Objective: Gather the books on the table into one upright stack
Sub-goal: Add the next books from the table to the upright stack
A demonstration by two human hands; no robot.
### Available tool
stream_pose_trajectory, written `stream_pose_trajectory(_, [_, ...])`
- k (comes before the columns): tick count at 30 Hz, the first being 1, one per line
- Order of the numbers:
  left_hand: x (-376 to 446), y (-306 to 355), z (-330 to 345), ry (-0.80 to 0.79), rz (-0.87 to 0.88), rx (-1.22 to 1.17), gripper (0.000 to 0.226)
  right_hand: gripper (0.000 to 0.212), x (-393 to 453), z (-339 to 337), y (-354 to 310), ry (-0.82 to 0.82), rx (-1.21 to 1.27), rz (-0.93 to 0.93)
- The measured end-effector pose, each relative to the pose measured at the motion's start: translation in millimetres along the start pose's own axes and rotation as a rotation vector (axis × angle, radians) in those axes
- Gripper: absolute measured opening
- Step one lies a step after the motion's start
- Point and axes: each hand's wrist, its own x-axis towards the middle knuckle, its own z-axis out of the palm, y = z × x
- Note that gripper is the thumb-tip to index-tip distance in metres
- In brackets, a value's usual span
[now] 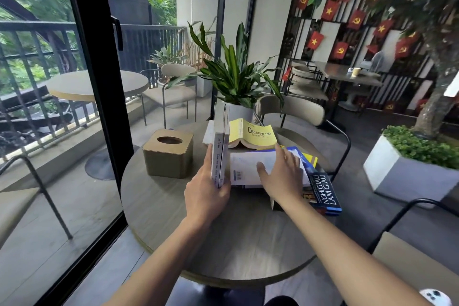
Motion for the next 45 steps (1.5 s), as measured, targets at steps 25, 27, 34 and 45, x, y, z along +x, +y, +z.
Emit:
stream_pose_trajectory(25, [7.3, -5.8, 0.8, -0.076, -0.03, 0.017, 0.072, 0.022, 20.5, -59.5, -0.1, 0.072, 0.529, 0.267])
stream_pose_trajectory(27, [6.7, -6.0, 0.6, -0.082, -0.024, 0.007, 0.072, 0.022, 23.2, -63.4, -14.3, 0.094, 0.518, 0.181])
stream_pose_trajectory(34, [10.5, -8.9, -2.8, -0.117, 0.044, -0.047, 0.085, 0.039, 29.4, -57.4, -46.8, -0.031, 0.384, -0.082])
stream_pose_trajectory(45, [25.1, -0.8, 2.1, -0.21, -0.036, -0.006, 0.152, 0.113, 19.8, -70.8, -92.6, -0.355, 0.626, -0.21])
